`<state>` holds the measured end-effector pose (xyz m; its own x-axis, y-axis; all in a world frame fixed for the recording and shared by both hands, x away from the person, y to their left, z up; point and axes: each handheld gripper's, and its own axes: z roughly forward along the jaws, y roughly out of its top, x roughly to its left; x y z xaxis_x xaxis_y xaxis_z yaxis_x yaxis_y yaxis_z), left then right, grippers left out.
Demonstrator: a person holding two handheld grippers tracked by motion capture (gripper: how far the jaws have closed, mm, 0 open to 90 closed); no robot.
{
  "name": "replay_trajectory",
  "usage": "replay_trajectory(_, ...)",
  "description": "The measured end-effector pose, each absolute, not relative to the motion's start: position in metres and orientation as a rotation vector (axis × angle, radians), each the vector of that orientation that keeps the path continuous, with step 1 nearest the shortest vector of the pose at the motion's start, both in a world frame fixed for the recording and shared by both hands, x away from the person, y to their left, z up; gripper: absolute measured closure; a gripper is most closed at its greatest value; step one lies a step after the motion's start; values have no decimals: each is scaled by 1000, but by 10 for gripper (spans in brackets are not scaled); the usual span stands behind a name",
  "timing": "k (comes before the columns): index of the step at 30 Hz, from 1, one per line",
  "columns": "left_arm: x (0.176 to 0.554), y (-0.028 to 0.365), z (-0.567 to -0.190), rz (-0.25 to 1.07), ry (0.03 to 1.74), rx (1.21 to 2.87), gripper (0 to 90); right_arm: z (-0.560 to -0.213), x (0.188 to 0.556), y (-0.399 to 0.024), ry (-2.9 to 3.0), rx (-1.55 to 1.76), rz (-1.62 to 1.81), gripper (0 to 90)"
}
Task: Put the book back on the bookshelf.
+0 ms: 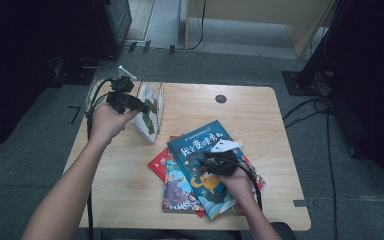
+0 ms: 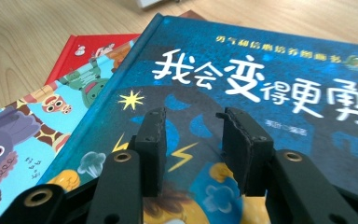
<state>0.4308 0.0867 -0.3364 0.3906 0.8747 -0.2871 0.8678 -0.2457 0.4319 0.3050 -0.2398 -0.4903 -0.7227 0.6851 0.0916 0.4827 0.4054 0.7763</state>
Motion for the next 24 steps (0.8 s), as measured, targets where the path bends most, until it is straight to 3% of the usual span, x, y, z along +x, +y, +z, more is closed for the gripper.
replay_trajectory(15,388,98,-369,-23,1385,2134,625,-484,285,-278,2322,1081,1270,672)
replay_trajectory(24,370,95,-399,-65,1285,2164,568,-488,266,-307,2269,1138,1256,731)
